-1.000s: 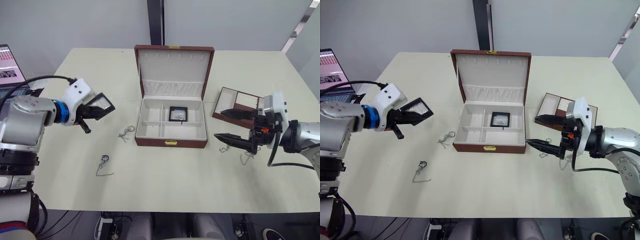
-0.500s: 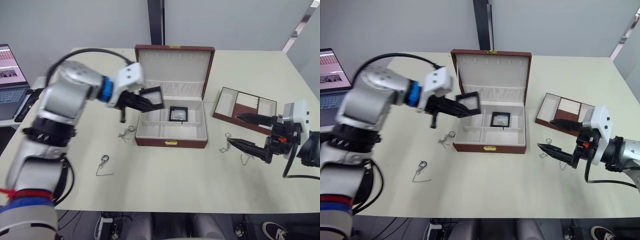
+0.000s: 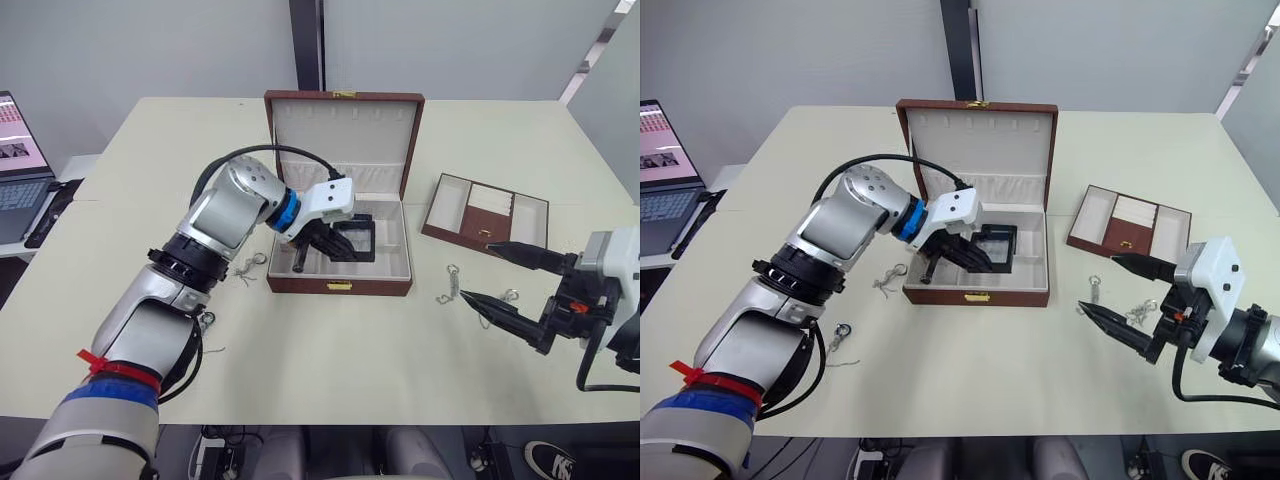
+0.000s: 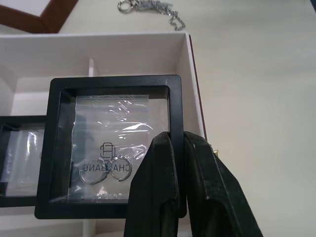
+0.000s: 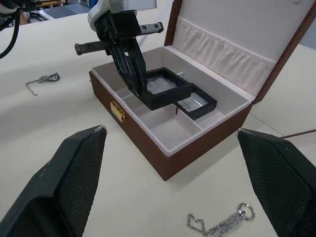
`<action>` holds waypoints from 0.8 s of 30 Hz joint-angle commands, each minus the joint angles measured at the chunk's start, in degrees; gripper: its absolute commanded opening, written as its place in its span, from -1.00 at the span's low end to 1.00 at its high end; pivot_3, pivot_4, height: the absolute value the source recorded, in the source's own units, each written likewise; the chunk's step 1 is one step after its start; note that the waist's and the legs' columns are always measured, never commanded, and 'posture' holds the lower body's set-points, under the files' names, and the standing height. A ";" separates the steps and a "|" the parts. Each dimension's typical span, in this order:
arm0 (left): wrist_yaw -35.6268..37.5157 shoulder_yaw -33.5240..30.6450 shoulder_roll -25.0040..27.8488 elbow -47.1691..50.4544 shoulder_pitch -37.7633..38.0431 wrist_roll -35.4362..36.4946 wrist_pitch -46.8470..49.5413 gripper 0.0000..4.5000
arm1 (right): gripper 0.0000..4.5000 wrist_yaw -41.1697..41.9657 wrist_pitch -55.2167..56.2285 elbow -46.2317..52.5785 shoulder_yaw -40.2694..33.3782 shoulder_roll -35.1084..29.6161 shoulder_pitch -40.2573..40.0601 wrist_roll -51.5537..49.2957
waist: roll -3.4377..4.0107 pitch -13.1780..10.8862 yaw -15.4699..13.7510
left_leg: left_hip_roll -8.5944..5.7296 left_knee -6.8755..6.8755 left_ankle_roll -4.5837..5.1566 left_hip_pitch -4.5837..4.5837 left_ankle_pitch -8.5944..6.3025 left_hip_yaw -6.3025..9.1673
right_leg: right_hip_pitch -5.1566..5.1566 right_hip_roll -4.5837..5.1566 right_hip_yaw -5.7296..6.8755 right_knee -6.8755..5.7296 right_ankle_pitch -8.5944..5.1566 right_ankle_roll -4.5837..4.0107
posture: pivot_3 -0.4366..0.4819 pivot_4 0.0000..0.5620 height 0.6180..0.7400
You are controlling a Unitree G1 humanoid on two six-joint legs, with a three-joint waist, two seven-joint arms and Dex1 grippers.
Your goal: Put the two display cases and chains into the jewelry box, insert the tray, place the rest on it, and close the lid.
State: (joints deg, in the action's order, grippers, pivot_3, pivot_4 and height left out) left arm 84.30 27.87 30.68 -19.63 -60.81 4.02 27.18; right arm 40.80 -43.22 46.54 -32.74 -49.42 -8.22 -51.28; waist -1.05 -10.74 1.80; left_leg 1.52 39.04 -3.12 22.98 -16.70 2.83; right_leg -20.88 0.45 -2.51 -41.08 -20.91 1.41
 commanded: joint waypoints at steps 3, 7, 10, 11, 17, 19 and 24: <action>0.23 -0.64 -0.92 1.11 0.46 -0.22 1.12 -0.99 | 1.00 -1.82 0.89 2.18 -1.99 -0.18 -0.86 -1.78 | 0.00 0.00 -0.01 | 0.00 0.00 0.00 0.01 0.00 0.00 | 0.00 0.00 0.00 0.01 0.00 0.00 | -0.05 -0.47 1.00; 0.51 -1.08 -0.79 2.41 1.09 0.43 2.67 -0.99 | 1.00 -2.35 1.21 2.08 -1.63 -0.42 -1.11 -2.10 | 0.00 0.00 0.00 | 0.00 0.00 0.00 0.00 0.00 0.00 | 0.01 0.00 0.00 0.01 0.00 0.00 | -0.05 -0.47 1.00; 0.33 -1.11 -0.47 2.96 1.39 0.23 3.31 -0.99 | 1.00 -2.62 1.41 1.74 -1.14 -0.65 -0.86 -2.30 | 0.00 0.00 -0.01 | 0.00 0.00 0.00 0.00 0.00 0.00 | 0.02 0.00 -0.01 0.01 0.00 0.00 | -0.05 -0.47 1.00; 0.32 -1.17 -0.42 3.08 1.46 0.24 3.49 -0.99 | 1.00 -2.64 1.46 1.61 -0.94 -0.69 -0.71 -2.28 | 0.00 0.00 -0.02 | 0.00 0.00 0.00 0.00 0.00 0.02 | 0.01 0.00 0.00 0.01 0.00 0.00 | -0.05 -0.47 1.00; 0.10 -1.29 -0.23 3.13 1.53 0.12 3.62 -0.99 | 1.00 -2.53 1.78 0.84 0.07 -0.75 0.11 -1.91 | 0.00 0.00 -0.03 | 0.00 0.00 0.00 0.00 0.00 0.01 | 0.02 0.00 0.00 0.02 0.00 0.00 | -0.05 -0.47 1.00; -0.21 -1.44 -0.37 2.74 1.30 0.01 3.42 -0.99 | 1.00 -2.52 1.79 0.68 0.29 -0.71 0.43 -1.83 | 0.00 0.00 -0.02 | 0.00 0.00 0.00 0.00 0.00 0.01 | 0.02 0.00 0.00 0.01 0.00 0.00 | -0.05 -0.47 1.00; -1.13 -1.57 -0.47 2.34 0.93 -0.50 2.37 -0.62 | 1.00 -2.66 1.99 0.54 0.85 -0.69 0.80 -1.70 | 0.00 0.00 -0.03 | 0.00 0.00 0.00 0.00 0.00 0.01 | 0.02 0.00 0.00 0.02 0.00 0.00 | -0.05 -0.47 1.00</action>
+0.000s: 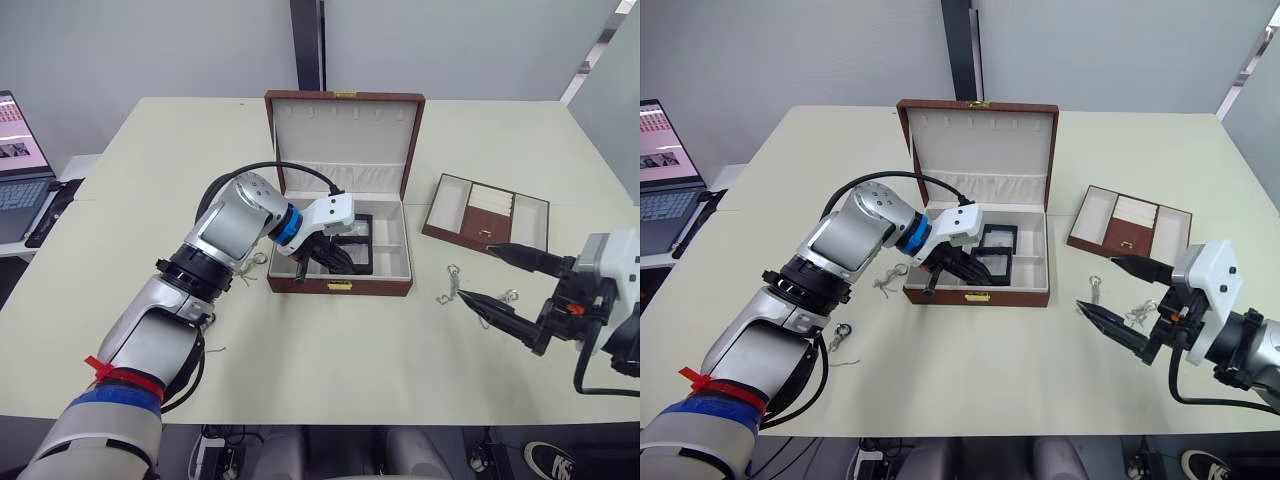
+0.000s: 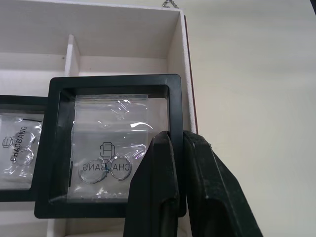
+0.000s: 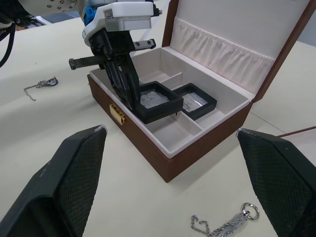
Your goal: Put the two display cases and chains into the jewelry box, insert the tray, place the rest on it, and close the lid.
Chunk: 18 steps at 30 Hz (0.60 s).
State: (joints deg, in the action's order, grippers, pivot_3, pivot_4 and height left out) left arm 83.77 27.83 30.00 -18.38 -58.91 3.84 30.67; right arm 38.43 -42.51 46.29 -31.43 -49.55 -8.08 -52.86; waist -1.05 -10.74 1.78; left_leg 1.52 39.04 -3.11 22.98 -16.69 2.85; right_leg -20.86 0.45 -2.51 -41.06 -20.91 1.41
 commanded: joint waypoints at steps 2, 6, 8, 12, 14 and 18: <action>-0.84 -1.57 0.15 1.04 -0.97 -0.26 -1.04 -0.35 | 1.00 -0.25 1.38 0.68 -0.38 -0.56 0.70 -0.08 | 0.00 0.00 0.00 | 0.00 0.00 0.00 0.00 0.00 0.01 | 0.00 0.00 0.00 0.00 0.00 0.00 | -0.05 -0.47 1.00; -0.78 -1.69 0.07 1.32 -0.93 0.05 -0.66 0.20 | 1.00 -0.15 1.55 0.38 -0.18 -0.64 0.82 0.07 | 0.00 0.00 -0.01 | 0.00 0.00 0.00 0.00 0.00 0.00 | 0.00 0.00 0.00 0.00 0.00 0.00 | -0.05 -0.47 1.00; -0.96 -1.76 -0.07 1.19 -1.02 0.04 -0.81 0.46 | 1.00 -0.18 1.71 0.18 0.06 -0.66 1.03 0.14 | 0.00 0.00 0.00 | 0.00 0.00 0.00 0.00 0.00 0.00 | 0.00 0.00 0.00 0.00 0.00 0.00 | -0.05 -0.47 1.00; -2.06 -2.61 -0.60 -0.69 -2.06 -0.07 -1.78 0.99 | 1.00 0.00 2.02 -0.62 0.50 -0.82 1.59 0.37 | 0.00 0.00 -0.01 | 0.00 0.00 0.00 0.00 0.00 0.00 | 0.00 0.00 0.00 0.00 0.00 0.00 | -0.05 -0.47 1.00; -2.56 -3.44 -0.49 -1.75 -2.53 0.16 -2.53 0.99 | 1.00 0.37 2.10 -1.14 0.51 -0.97 1.71 0.51 | 0.00 0.00 -0.01 | 0.00 0.01 0.00 0.00 0.00 -0.01 | 0.00 0.00 0.00 0.00 0.00 0.00 | -0.05 -0.47 1.00; -2.57 -7.26 0.46 -3.26 -3.20 2.40 -2.47 0.99 | 1.00 2.16 2.31 -2.91 -0.14 -1.65 1.28 0.72 | 0.00 0.00 0.01 | 0.00 0.01 0.00 0.00 0.00 0.00 | 0.00 -0.01 0.02 0.00 0.00 0.00 | -0.05 -0.47 1.00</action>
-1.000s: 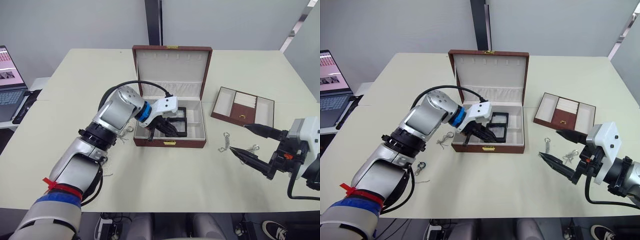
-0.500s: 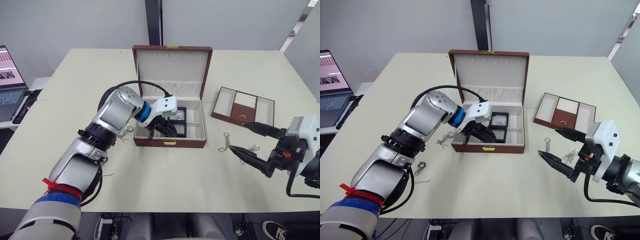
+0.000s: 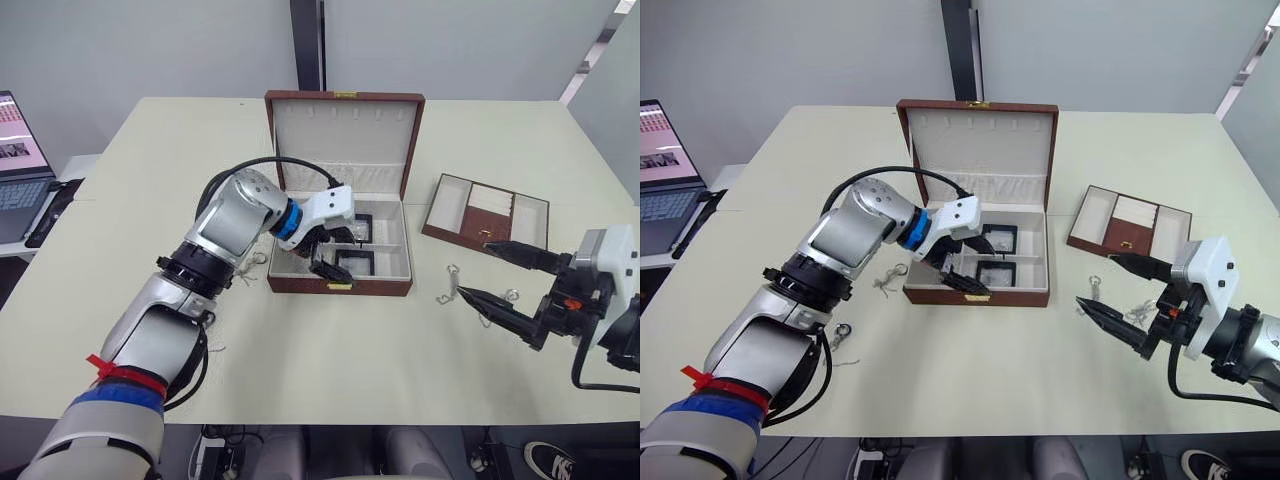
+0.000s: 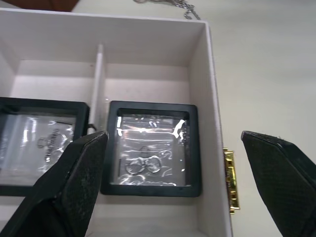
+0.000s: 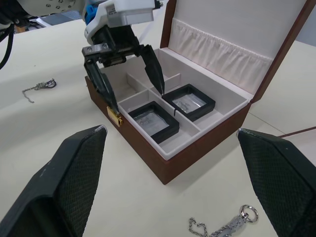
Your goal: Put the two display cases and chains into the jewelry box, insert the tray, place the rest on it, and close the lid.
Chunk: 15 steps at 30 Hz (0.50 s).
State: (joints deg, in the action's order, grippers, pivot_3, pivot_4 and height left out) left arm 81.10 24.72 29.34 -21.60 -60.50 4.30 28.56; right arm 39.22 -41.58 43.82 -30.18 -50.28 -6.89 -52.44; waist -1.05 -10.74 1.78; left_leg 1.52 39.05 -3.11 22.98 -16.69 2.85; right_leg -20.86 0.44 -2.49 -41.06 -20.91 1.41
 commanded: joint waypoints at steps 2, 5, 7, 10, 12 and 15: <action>0.86 -6.89 2.25 1.45 -0.72 4.26 0.84 0.99 | 1.00 2.54 1.85 -1.77 -1.97 -0.80 -0.42 0.59 | 0.00 0.00 0.03 | 0.00 0.00 0.00 -0.01 0.00 -0.01 | 0.00 0.00 -0.01 0.00 0.00 0.00 | -0.05 -0.47 1.00; 1.05 -15.51 5.71 6.60 2.70 11.33 4.71 0.99 | 1.00 5.16 4.10 -7.21 -2.74 0.31 -1.74 2.77 | 0.00 0.00 0.22 | 0.06 -0.01 0.00 -0.01 0.00 -0.02 | -0.01 0.00 -0.02 0.00 0.00 0.00 | -0.05 -0.47 1.00; -0.31 -18.82 8.01 9.22 5.49 13.23 6.27 0.99 | 1.00 6.72 6.17 -11.24 -2.99 0.98 -2.25 4.59 | 0.01 0.00 0.13 | 0.09 -0.02 0.00 -0.03 0.00 0.00 | -0.01 0.00 -0.01 -0.01 0.00 0.00 | -0.05 -0.47 1.00; -3.25 -23.73 12.29 12.37 10.82 14.53 7.26 0.99 | 1.00 9.09 9.80 -18.28 -2.41 1.51 -2.39 8.42 | 0.03 0.02 0.14 | 0.07 -0.01 -0.01 -0.09 0.00 -0.02 | 0.03 0.02 -0.04 -0.02 0.00 0.00 | -0.05 -0.47 1.00; -6.09 -28.13 15.13 14.70 15.15 15.68 8.60 0.99 | 1.00 10.82 12.43 -23.23 -0.65 1.33 -1.76 11.51 | 0.03 0.02 0.11 | 0.06 0.00 -0.01 -0.10 0.00 -0.01 | 0.03 0.05 -0.03 -0.02 0.00 0.00 | -0.05 -0.47 1.00; -11.89 -36.03 18.13 20.09 23.07 17.56 11.77 0.99 | 1.00 12.27 17.07 -31.38 1.86 1.41 0.56 16.53 | 0.03 0.02 0.15 | 0.11 0.00 0.00 -0.10 0.00 -0.01 | 0.01 0.06 -0.04 -0.02 0.00 0.00 | -0.05 -0.47 1.00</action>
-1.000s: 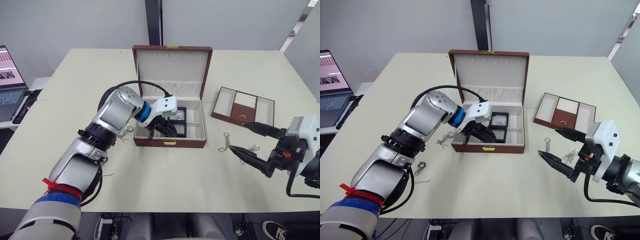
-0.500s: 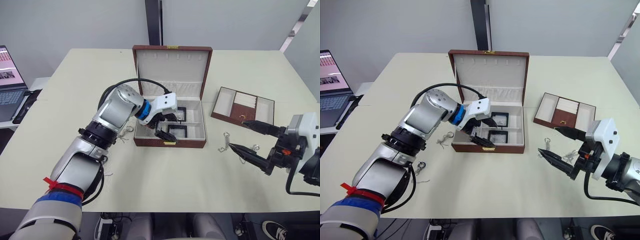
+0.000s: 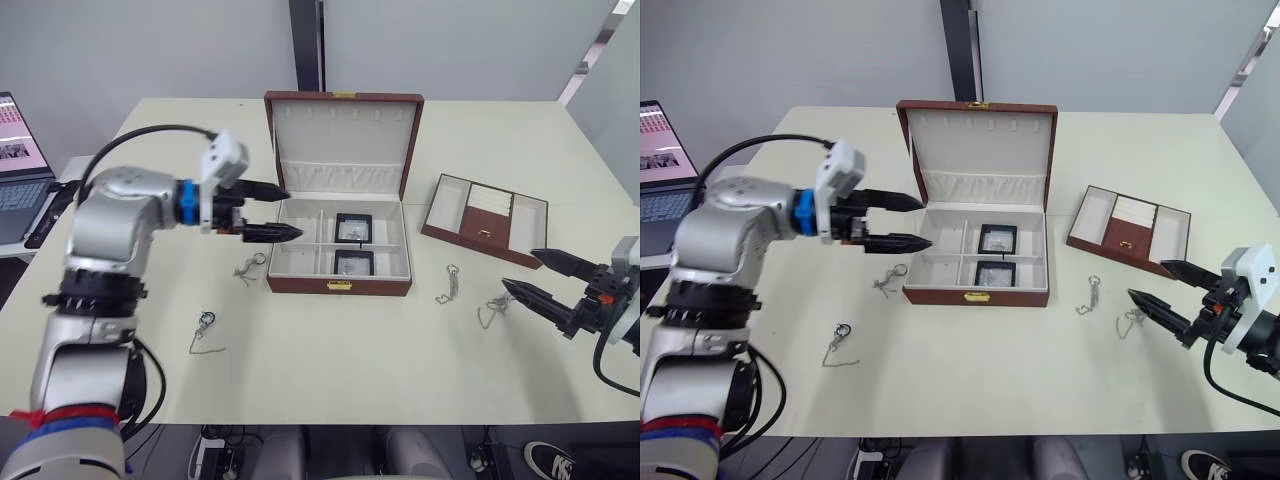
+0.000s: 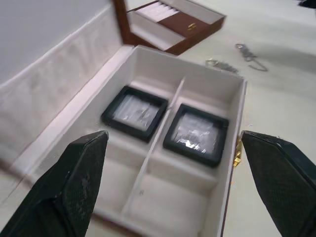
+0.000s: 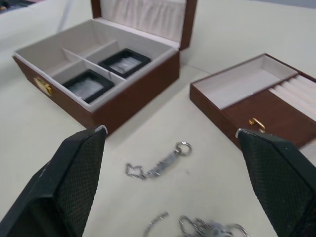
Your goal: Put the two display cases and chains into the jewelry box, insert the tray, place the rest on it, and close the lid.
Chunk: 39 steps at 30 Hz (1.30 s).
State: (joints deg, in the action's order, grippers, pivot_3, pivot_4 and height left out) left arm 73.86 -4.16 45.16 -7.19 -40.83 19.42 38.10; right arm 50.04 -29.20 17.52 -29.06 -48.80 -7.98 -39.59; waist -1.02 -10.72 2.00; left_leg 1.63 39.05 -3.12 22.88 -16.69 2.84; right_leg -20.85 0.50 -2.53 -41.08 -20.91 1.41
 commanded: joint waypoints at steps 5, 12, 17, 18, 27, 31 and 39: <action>-14.64 -16.09 3.46 11.52 18.98 -0.22 -0.05 0.99 | 1.00 1.68 9.81 -15.38 2.09 1.38 5.69 7.99 | 0.06 0.04 -0.15 | -0.02 -0.02 0.00 -0.02 0.00 0.00 | 0.02 0.31 -0.01 0.01 0.00 0.00 | -0.05 -0.47 1.00; -25.53 -26.88 -1.39 14.35 35.79 -0.55 -5.05 0.99 | 1.00 1.70 13.28 -23.01 3.11 2.56 8.76 10.99 | 0.06 0.04 -0.19 | -0.07 -0.02 0.00 -0.02 0.00 0.03 | 0.04 0.44 -0.03 0.02 0.00 0.00 | -0.05 -0.47 1.00; -32.02 -31.93 -2.84 14.63 43.10 -2.10 -9.14 0.99 | 1.00 1.36 15.81 -26.70 3.27 2.61 9.29 13.24 | 0.06 0.04 -0.23 | -0.06 -0.03 0.00 -0.05 -0.01 0.08 | 0.11 0.46 -0.04 0.05 0.00 0.00 | -0.05 -0.47 1.00; -33.11 -32.83 -3.04 14.58 43.98 -2.12 -9.56 0.99 | 1.00 1.16 16.59 -27.60 3.26 2.64 9.39 13.76 | 0.05 0.04 -0.22 | -0.07 -0.04 0.00 -0.05 -0.01 0.08 | 0.11 0.46 -0.04 0.05 0.00 0.00 | -0.05 -0.47 1.00; -38.78 -36.66 -3.93 12.21 49.65 -2.63 -13.59 0.99 | 1.00 -1.26 21.11 -34.64 2.06 3.69 11.16 14.90 | 0.06 0.05 -0.16 | -0.07 -0.07 0.00 -0.17 -0.01 0.07 | 0.24 0.48 -0.03 0.09 0.00 0.00 | -0.05 -0.47 1.00; -38.90 -36.35 -4.33 12.26 49.98 -0.99 -13.23 0.99 | 1.00 -1.12 21.59 -35.44 2.19 3.77 11.55 14.98 | 0.07 0.05 -0.16 | -0.09 -0.08 0.00 -0.26 -0.01 0.06 | 0.36 0.49 -0.04 0.13 0.00 0.00 | -0.05 -0.47 1.00; -39.02 -35.53 -3.92 13.04 49.30 0.02 -12.24 0.99 | 1.00 -1.09 22.01 -36.38 1.94 3.59 12.02 14.72 | 0.07 0.05 -0.15 | -0.08 -0.11 0.00 -0.31 -0.01 0.06 | 0.39 0.48 -0.04 0.14 0.00 0.00 | -0.05 -0.47 1.00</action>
State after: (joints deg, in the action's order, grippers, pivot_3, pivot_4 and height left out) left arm 35.37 -38.66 40.65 3.99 8.69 18.23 25.95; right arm 48.80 -8.17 -19.11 -25.07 -44.74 3.46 -24.11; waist -0.95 -10.68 1.85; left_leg 1.56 38.95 -3.12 22.57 -16.70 2.90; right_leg -20.45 0.99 -2.57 -40.94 -20.92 1.41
